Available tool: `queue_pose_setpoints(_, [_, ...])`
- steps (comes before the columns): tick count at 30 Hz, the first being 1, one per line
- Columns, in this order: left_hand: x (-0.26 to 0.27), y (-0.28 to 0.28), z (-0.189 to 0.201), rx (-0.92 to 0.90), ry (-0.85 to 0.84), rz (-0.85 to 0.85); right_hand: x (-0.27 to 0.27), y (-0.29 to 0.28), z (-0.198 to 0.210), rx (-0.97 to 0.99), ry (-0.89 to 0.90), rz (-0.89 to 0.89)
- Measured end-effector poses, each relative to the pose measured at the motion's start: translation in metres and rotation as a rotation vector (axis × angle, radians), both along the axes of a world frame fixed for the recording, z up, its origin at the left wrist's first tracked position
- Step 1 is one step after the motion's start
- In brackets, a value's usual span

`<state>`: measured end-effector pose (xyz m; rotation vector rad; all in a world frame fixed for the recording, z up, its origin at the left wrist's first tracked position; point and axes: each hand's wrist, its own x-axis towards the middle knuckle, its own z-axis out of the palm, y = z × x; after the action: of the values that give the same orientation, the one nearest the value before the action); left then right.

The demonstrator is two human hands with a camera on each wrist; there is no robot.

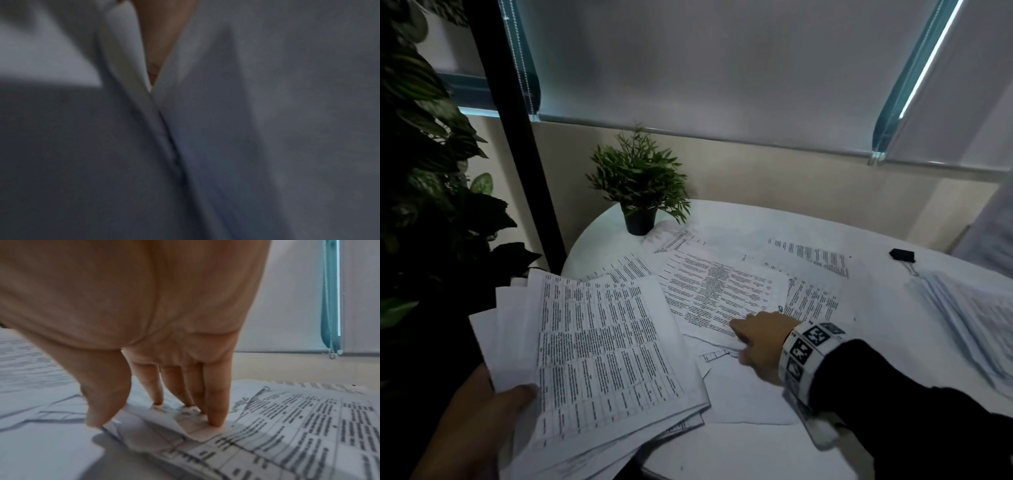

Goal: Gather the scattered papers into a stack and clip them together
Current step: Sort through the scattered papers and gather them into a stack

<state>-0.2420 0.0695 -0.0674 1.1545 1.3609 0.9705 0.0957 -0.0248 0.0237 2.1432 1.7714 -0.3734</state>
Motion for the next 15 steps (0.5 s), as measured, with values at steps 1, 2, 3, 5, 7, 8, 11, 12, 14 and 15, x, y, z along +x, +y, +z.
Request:
queue_pose_setpoints(1, [0.0,-0.004,0.005,0.001,0.019,-0.032,0.003,0.001,0.001,0.011,0.023,-0.002])
queue_pose_setpoints(2, [-0.004,-0.002,0.006,0.015,0.018,-0.059,0.005,0.001,0.001,0.027,0.034,0.001])
queue_pose_setpoints(3, [-0.001,-0.004,0.01,0.0,0.027,-0.036,0.006,0.001,-0.001,0.046,0.03,0.003])
queue_pose_setpoints(5, [0.004,-0.004,0.012,-0.043,0.014,0.035,0.005,0.001,-0.005,0.068,-0.007,0.001])
queue_pose_setpoints(7, [0.01,-0.008,0.016,0.009,0.056,0.074,0.002,0.002,-0.01,0.095,-0.047,0.019])
queue_pose_setpoints(8, [0.011,-0.008,0.017,0.031,0.068,0.077,0.004,0.003,-0.011,0.119,-0.052,0.004])
queue_pose_setpoints(11, [0.017,-0.017,0.027,0.041,0.061,0.108,0.02,0.002,0.003,0.251,0.03,-0.15])
queue_pose_setpoints(12, [0.018,-0.017,0.029,0.027,0.046,0.112,0.028,0.0,0.014,0.313,0.041,-0.216])
queue_pose_setpoints(14, [0.019,-0.017,0.027,0.01,0.031,0.129,0.037,-0.009,0.04,0.461,0.031,-0.339])
queue_pose_setpoints(15, [0.02,-0.016,0.025,0.006,0.039,0.134,0.035,-0.016,0.052,0.547,0.023,-0.38])
